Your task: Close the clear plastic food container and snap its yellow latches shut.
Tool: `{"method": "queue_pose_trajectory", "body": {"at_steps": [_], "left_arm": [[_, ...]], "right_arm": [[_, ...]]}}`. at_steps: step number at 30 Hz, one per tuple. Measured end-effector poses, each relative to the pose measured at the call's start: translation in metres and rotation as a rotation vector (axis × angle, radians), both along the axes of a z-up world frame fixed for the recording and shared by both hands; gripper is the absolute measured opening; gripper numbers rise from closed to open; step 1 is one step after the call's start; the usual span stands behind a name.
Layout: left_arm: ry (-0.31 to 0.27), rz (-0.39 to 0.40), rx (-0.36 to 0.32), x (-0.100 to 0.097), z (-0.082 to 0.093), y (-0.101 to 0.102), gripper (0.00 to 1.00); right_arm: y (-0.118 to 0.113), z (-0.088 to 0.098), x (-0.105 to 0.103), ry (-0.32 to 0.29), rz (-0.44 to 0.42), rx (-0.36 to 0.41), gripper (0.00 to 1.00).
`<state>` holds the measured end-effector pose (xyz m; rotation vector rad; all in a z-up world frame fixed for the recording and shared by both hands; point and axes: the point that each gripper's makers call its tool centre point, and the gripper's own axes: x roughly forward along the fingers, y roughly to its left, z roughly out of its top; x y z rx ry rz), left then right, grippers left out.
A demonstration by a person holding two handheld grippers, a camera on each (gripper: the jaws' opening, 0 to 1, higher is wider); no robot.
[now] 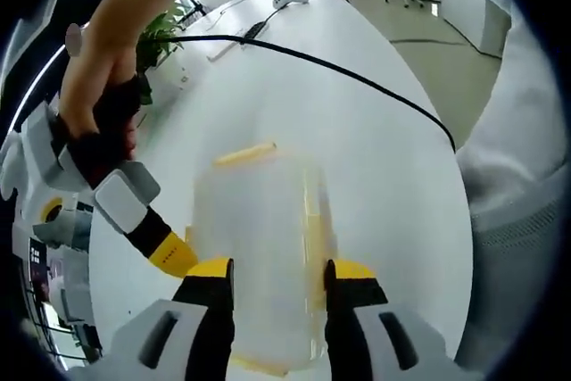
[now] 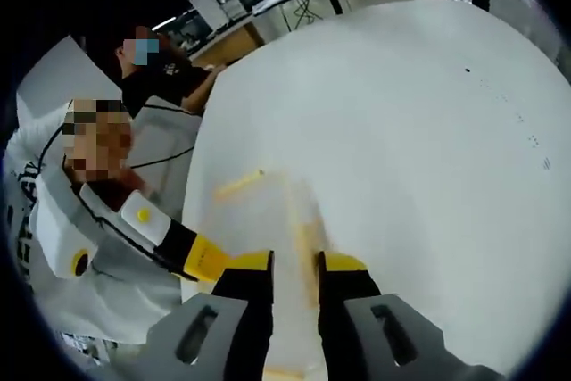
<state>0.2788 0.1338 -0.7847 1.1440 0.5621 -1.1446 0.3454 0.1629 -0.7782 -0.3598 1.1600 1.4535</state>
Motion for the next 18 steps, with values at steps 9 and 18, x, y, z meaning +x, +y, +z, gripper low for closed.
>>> {"method": "queue_pose_trajectory", "body": {"at_steps": [9,18], "left_arm": [[-0.004,-0.007,-0.011,0.0007,-0.0001,0.0004,0.33],[-0.015,-0.013,-0.011,0.0018,-0.0011,0.0005,0.34]], "right_arm": [[0.0006,-0.0003,0.0009,0.068,0.001,-0.039,0.11],[0.0031,-0.0031,-0.0023,0.159,-0.018,-0.041,0.11]]}}
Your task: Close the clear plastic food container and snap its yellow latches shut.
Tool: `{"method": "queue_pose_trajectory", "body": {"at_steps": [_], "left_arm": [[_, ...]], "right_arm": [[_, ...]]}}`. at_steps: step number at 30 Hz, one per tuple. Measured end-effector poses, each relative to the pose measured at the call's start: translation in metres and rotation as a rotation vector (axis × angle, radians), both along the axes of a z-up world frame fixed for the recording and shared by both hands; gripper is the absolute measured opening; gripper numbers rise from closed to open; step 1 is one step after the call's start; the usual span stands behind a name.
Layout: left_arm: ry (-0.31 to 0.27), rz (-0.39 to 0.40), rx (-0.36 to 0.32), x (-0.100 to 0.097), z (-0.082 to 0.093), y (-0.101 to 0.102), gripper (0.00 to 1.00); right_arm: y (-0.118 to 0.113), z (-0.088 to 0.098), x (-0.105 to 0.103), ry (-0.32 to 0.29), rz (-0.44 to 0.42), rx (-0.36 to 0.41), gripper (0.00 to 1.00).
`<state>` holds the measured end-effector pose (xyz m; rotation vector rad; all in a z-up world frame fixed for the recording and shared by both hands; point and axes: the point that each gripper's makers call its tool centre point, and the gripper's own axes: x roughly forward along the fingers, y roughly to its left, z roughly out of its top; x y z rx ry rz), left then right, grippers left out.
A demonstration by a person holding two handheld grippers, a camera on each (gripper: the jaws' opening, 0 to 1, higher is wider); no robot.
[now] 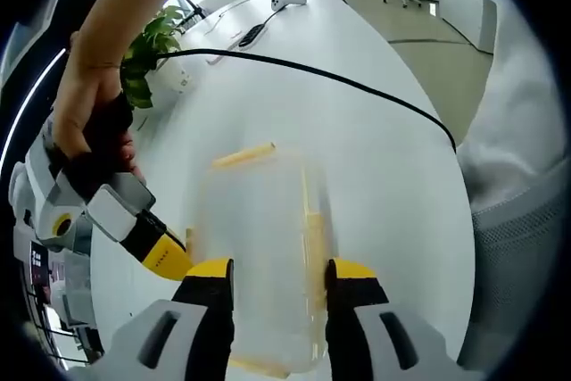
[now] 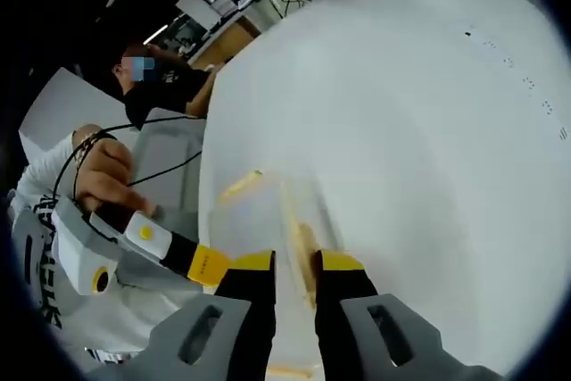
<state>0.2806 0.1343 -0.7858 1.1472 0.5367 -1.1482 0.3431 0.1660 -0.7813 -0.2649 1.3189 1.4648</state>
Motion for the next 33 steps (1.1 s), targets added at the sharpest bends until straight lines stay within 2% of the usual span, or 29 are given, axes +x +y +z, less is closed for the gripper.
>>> {"method": "queue_pose_trajectory", "body": {"at_steps": [2,5,6,13,20,26,30,33], "left_arm": [[0.0,0.0,-0.007,0.0,0.0,0.0,0.34],[-0.022,-0.009,0.0,0.0,-0.001,0.0,0.34],[-0.028,-0.01,0.005,-0.001,-0.002,-0.001,0.34],[-0.022,-0.004,-0.004,0.0,-0.001,-0.001,0.35],[-0.028,-0.003,-0.006,0.0,0.0,-0.001,0.35],[-0.028,-0.028,-0.007,-0.001,0.0,0.0,0.36],[-0.021,-0.024,-0.051,-0.001,0.001,0.0,0.37],[-0.039,-0.027,-0.061,-0.002,0.0,-0.001,0.37]], "right_arm": [[-0.001,-0.001,0.002,0.01,-0.022,0.012,0.11],[0.002,-0.001,-0.001,-0.029,-0.01,0.002,0.12],[0.002,0.0,-0.003,-0.018,-0.007,-0.005,0.12],[0.0,0.001,0.0,-0.036,0.007,-0.019,0.13],[0.0,0.001,0.007,-0.067,-0.019,-0.004,0.14],[0.0,0.002,0.013,-0.116,-0.024,-0.013,0.14],[0.0,0.003,0.008,-0.166,-0.034,0.003,0.14],[-0.001,0.004,0.01,-0.209,-0.056,0.019,0.14]]}}
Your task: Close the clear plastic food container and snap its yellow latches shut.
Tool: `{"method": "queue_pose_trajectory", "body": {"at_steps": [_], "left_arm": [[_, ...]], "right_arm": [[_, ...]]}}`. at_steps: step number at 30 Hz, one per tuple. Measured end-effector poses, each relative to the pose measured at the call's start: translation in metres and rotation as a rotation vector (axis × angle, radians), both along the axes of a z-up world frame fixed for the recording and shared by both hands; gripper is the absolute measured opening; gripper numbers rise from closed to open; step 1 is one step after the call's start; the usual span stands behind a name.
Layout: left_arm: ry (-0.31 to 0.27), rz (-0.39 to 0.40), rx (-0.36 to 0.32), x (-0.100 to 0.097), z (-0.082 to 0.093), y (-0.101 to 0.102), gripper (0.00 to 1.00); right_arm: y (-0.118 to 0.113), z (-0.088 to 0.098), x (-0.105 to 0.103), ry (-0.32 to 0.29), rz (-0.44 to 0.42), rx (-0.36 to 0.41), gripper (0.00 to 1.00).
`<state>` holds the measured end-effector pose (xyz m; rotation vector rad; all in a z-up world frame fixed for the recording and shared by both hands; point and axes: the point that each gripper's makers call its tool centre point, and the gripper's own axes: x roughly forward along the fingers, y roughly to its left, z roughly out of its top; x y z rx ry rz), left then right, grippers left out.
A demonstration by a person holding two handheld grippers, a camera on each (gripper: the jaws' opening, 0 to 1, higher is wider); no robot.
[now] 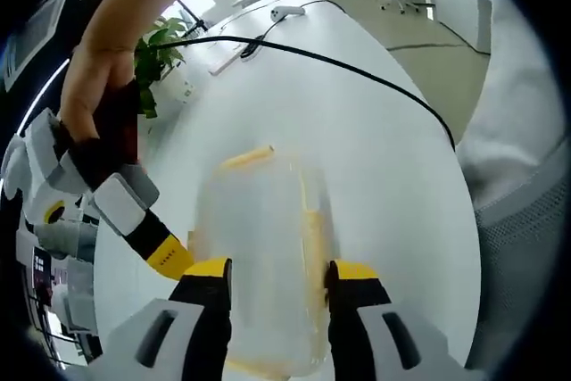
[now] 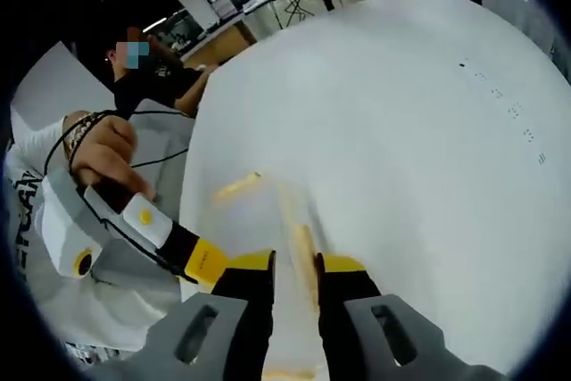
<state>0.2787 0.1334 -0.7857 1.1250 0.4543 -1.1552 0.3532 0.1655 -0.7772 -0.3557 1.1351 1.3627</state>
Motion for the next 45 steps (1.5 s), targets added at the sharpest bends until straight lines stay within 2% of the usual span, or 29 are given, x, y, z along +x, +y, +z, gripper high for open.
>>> {"method": "queue_pose_trajectory", "body": {"at_steps": [2,4,5,6,8,9,11,13,14,15,16,17,19,23,26,29,30,32,33,35,36,38,39,40,42,45], "left_arm": [[-0.025,-0.015,0.007,0.001,0.0,-0.001,0.38],[-0.11,-0.083,0.034,0.003,-0.004,-0.001,0.44],[-0.146,-0.113,0.061,0.004,-0.007,0.0,0.48],[-0.159,-0.126,0.083,0.002,-0.013,0.002,0.53],[-0.128,-0.134,0.076,-0.004,-0.019,0.002,0.68],[-0.111,-0.128,0.066,-0.006,-0.019,0.002,0.7],[-0.103,-0.109,0.036,-0.005,-0.013,0.001,0.66],[-0.097,-0.081,0.004,-0.001,-0.003,0.003,0.57],[-0.108,-0.078,-0.005,0.002,0.0,0.004,0.57],[-0.129,-0.07,-0.002,0.006,0.003,0.007,0.6],[-0.164,-0.061,0.003,0.012,0.007,0.011,0.67],[-0.154,-0.073,0.009,0.01,0.006,0.012,0.7],[-0.175,-0.058,0.012,0.015,0.012,0.018,0.74],[-0.146,-0.029,-0.005,0.018,0.02,0.026,0.75],[-0.114,0.002,-0.027,0.022,0.025,0.03,0.78],[0.057,0.107,-0.125,0.02,0.028,0.028,0.9],[0.073,0.126,-0.136,0.023,0.03,0.028,0.93],[0.089,0.127,-0.152,0.028,0.035,0.028,0.93],[0.104,0.14,-0.155,0.031,0.037,0.029,0.92],[0.152,0.158,-0.15,0.03,0.034,0.032,0.95],[0.209,0.165,-0.142,0.027,0.03,0.033,0.98],[0.283,0.193,-0.116,0.023,0.021,0.038,0.99],[0.306,0.195,-0.104,0.021,0.018,0.039,0.99],[0.315,0.187,-0.08,0.021,0.015,0.042,0.99],[0.293,0.174,-0.046,0.025,0.012,0.045,0.99],[0.308,0.167,-0.026,0.025,0.009,0.045,0.99]], "right_arm": [[0.0,0.001,0.0,-0.02,-0.01,0.007,0.14],[0.001,0.001,0.001,-0.026,-0.06,0.009,0.15],[0.0,0.002,0.0,-0.046,-0.056,0.018,0.15],[0.0,0.003,0.0,-0.059,-0.054,0.024,0.15],[-0.003,0.003,-0.002,-0.069,-0.054,0.026,0.16],[-0.002,0.004,-0.001,-0.093,-0.063,0.045,0.17],[-0.003,0.006,0.001,-0.117,-0.078,0.062,0.18],[-0.005,0.016,0.005,-0.14,-0.098,0.093,0.22],[-0.005,0.022,0.008,-0.15,-0.116,0.111,0.24],[-0.008,0.027,0.008,-0.147,-0.125,0.113,0.26],[-0.01,0.031,0.008,-0.151,-0.126,0.115,0.25],[-0.012,0.033,0.011,-0.164,-0.131,0.113,0.24],[-0.018,0.04,0.013,-0.203,-0.12,0.119,0.23],[-0.032,0.048,0.013,-0.225,-0.14,0.128,0.28],[-0.045,0.043,0.004,-0.262,-0.066,0.089,0.36],[-0.056,0.036,-0.009,-0.292,0.013,0.04,0.43],[-0.06,0.033,-0.012,-0.305,0.042,0.018,0.44],[-0.066,0.028,-0.02,-0.332,0.101,-0.021,0.45],[-0.069,0.027,-0.023,-0.365,0.13,-0.042,0.45],[-0.072,0.026,-0.028,-0.415,0.191,-0.067,0.44],[-0.073,0.024,-0.033,-0.422,0.222,-0.083,0.45],[-0.073,0.022,-0.041,-0.413,0.241,-0.095,0.5],[-0.074,0.021,-0.044,-0.403,0.25,-0.101,0.56],[-0.075,0.019,-0.049,-0.382,0.263,-0.111,0.61],[-0.076,0.016,-0.053,-0.362,0.269,-0.118,0.71],[-0.078,0.012,-0.049,-0.376,0.282,-0.137,0.68]]}}
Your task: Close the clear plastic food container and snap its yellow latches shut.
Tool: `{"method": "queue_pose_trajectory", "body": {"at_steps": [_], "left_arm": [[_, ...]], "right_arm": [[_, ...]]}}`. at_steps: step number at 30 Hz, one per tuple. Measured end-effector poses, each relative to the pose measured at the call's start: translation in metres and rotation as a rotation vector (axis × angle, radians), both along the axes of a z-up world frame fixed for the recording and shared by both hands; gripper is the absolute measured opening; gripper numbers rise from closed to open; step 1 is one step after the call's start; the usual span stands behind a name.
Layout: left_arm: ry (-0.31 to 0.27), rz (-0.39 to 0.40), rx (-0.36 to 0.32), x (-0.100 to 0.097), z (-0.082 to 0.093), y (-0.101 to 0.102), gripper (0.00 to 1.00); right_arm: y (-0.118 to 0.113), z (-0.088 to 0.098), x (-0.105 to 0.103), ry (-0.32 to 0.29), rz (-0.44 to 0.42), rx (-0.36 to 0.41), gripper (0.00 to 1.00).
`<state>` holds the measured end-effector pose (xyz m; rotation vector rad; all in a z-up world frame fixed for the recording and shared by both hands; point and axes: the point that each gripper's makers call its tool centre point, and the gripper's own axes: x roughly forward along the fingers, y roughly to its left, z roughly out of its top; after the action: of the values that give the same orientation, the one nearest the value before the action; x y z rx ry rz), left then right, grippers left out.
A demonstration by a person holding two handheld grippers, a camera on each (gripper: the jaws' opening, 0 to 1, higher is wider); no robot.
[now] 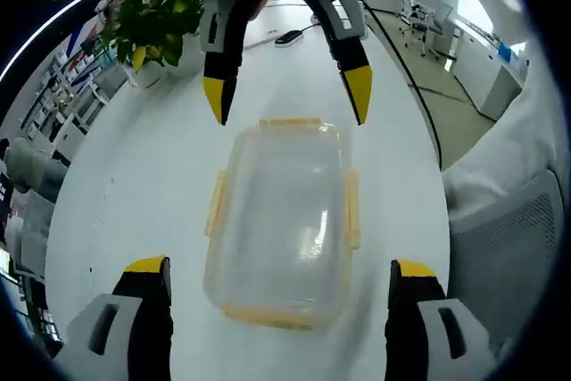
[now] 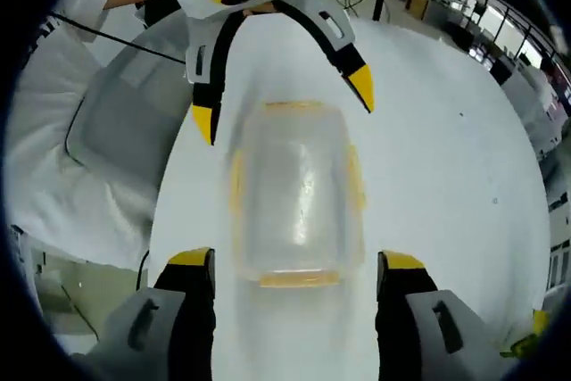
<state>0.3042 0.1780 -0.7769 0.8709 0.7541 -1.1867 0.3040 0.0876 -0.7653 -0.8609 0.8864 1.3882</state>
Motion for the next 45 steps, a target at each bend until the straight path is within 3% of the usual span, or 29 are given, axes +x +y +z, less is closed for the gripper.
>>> {"method": "queue_pose_trajectory", "body": {"at_steps": [5,8,11,16,20,22,33,45], "left_arm": [[0.022,-0.006,0.008,0.004,-0.003,-0.004,0.98],[0.033,-0.014,0.006,0.004,-0.005,-0.008,0.91],[0.04,-0.009,-0.011,0.006,-0.004,-0.013,0.87],[0.054,-0.015,0.029,0.007,-0.013,-0.008,0.84],[0.045,-0.034,0.065,0.006,-0.017,-0.003,0.76],[0.048,-0.048,0.063,0.003,-0.016,-0.004,0.72],[0.042,-0.068,0.07,0.002,-0.018,-0.004,0.71],[0.037,-0.083,0.069,0.002,-0.018,0.0,0.71]], "right_arm": [[0.002,-0.007,0.002,0.011,-0.002,-0.015,0.71],[0.001,-0.016,0.007,-0.017,0.019,-0.057,0.68],[0.004,-0.018,0.004,0.025,0.007,-0.06,0.7],[0.004,-0.028,-0.004,0.035,0.044,-0.11,0.79],[0.005,-0.033,-0.003,-0.006,0.07,-0.12,0.72],[0.005,-0.034,-0.002,0.009,0.052,-0.113,0.72],[0.006,-0.036,-0.005,0.055,0.009,-0.078,0.73],[0.009,-0.037,-0.007,0.069,-0.004,-0.093,0.73]]}}
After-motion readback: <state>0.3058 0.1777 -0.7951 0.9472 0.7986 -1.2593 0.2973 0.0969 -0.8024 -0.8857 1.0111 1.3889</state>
